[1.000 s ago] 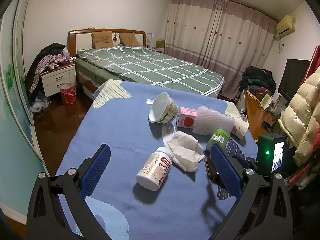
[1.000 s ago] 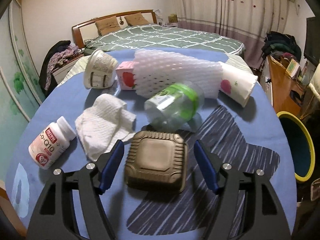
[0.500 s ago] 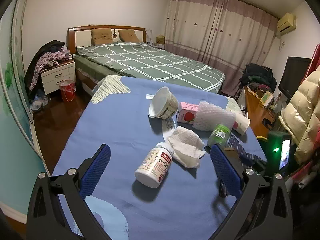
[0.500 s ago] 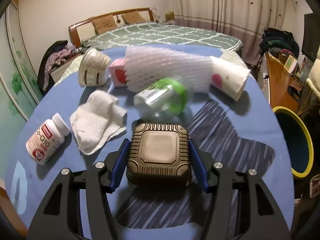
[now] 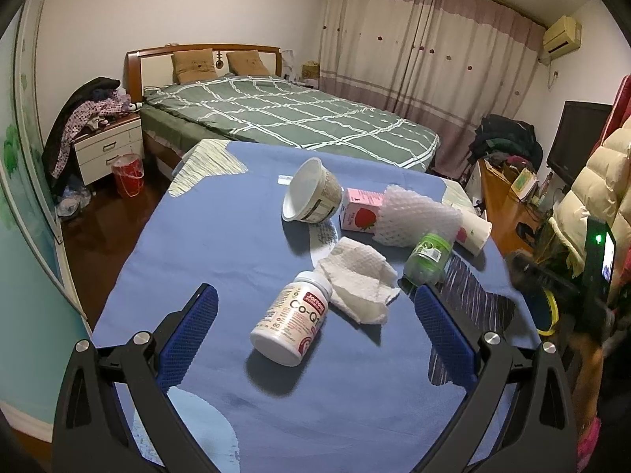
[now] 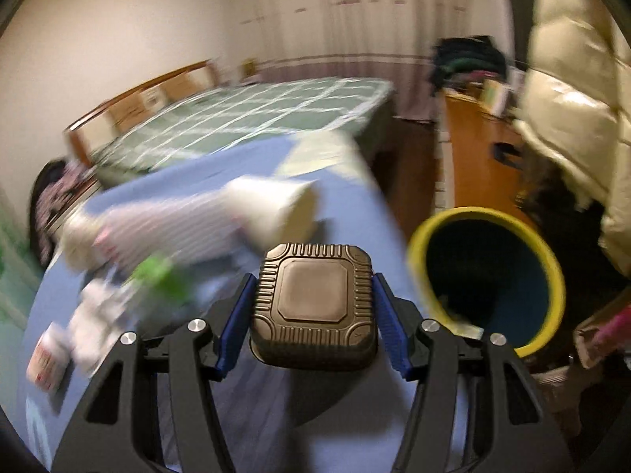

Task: Collect trash
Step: 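Carry the brown lid with the right gripper into the bin and release, then grasp the white supplement pill bottle with the left gripper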

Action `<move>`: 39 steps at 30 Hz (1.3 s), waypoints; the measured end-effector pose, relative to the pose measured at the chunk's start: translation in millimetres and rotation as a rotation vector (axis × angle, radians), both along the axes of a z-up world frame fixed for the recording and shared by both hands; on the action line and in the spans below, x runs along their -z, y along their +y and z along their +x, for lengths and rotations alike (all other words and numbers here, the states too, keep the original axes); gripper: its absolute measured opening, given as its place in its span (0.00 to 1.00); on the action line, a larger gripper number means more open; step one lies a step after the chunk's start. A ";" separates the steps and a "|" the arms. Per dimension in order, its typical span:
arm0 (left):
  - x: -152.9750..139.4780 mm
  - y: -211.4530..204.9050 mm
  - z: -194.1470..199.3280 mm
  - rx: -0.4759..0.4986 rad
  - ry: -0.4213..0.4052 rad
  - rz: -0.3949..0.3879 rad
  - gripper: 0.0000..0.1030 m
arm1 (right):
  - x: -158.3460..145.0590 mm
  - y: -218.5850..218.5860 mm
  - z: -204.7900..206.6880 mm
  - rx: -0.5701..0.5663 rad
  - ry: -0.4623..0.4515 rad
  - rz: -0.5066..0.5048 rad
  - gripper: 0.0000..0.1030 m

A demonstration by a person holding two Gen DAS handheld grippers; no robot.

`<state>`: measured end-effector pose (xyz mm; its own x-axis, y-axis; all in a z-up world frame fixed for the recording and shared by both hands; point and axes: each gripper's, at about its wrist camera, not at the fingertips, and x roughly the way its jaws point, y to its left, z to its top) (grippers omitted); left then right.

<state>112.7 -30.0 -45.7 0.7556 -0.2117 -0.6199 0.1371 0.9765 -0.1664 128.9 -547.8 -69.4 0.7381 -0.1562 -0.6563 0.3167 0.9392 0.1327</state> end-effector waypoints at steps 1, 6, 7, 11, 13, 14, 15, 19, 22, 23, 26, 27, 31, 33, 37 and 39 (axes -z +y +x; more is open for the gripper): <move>0.7 -1.8 0.5 0.003 0.001 0.002 0.95 | 0.1 -15.4 2.3 0.049 -0.002 -0.003 0.55; 4.5 -8.4 3.6 0.012 0.013 0.014 0.95 | 5.4 -67.1 13.0 0.225 0.016 -0.021 0.55; 5.6 -9.9 4.5 0.014 0.016 0.018 0.96 | 7.2 -74.7 14.9 0.254 0.021 -0.026 0.55; 10.7 -12.2 8.5 0.016 0.028 0.024 0.96 | 16.6 -93.5 20.3 0.313 0.047 -0.014 0.55; 13.9 -11.8 10.6 0.014 0.035 0.024 0.96 | 21.1 -98.3 21.4 0.328 0.062 -0.014 0.55; 15.5 -11.2 11.7 0.013 0.040 0.023 0.95 | 22.8 -101.1 22.2 0.333 0.066 -0.012 0.55; 17.2 -10.9 12.3 0.011 0.044 0.022 0.96 | 24.6 -104.6 22.9 0.344 0.072 -0.013 0.56; 24.1 -9.4 16.2 0.006 0.057 0.023 0.96 | 30.3 -115.1 22.0 0.384 0.079 -0.005 0.62; 27.0 -7.8 18.7 0.001 0.062 0.025 0.96 | 30.2 -113.6 20.7 0.393 0.073 -0.010 0.65; 29.1 -7.2 20.6 0.000 0.065 0.026 0.96 | 30.4 -112.8 21.0 0.391 0.072 -0.011 0.66; 34.1 -5.3 23.7 -0.001 0.071 0.031 0.95 | 30.2 -110.7 21.3 0.386 0.073 -0.017 0.66; 35.3 -4.7 24.2 0.001 0.073 0.032 0.96 | 30.5 -110.8 21.3 0.385 0.072 -0.015 0.66; 45.8 -3.0 32.3 0.020 0.091 0.043 0.96 | 30.7 -110.7 20.6 0.381 0.068 -0.009 0.66; 49.7 -1.8 36.3 0.025 0.096 0.047 0.95 | 31.1 -110.5 20.5 0.375 0.065 -0.005 0.67; 56.1 1.3 44.7 0.039 0.106 0.049 0.95 | 31.7 -108.8 21.3 0.362 0.065 -0.001 0.67; 59.5 1.1 50.3 0.057 0.113 0.058 0.95 | 31.8 -108.5 22.7 0.356 0.064 0.001 0.67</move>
<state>163.1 -28.9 -105.3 0.6677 -0.2136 -0.7131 0.1761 0.9761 -0.1275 151.6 -656.2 -101.2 0.5948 -0.3951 -0.7000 0.6315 0.7685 0.1028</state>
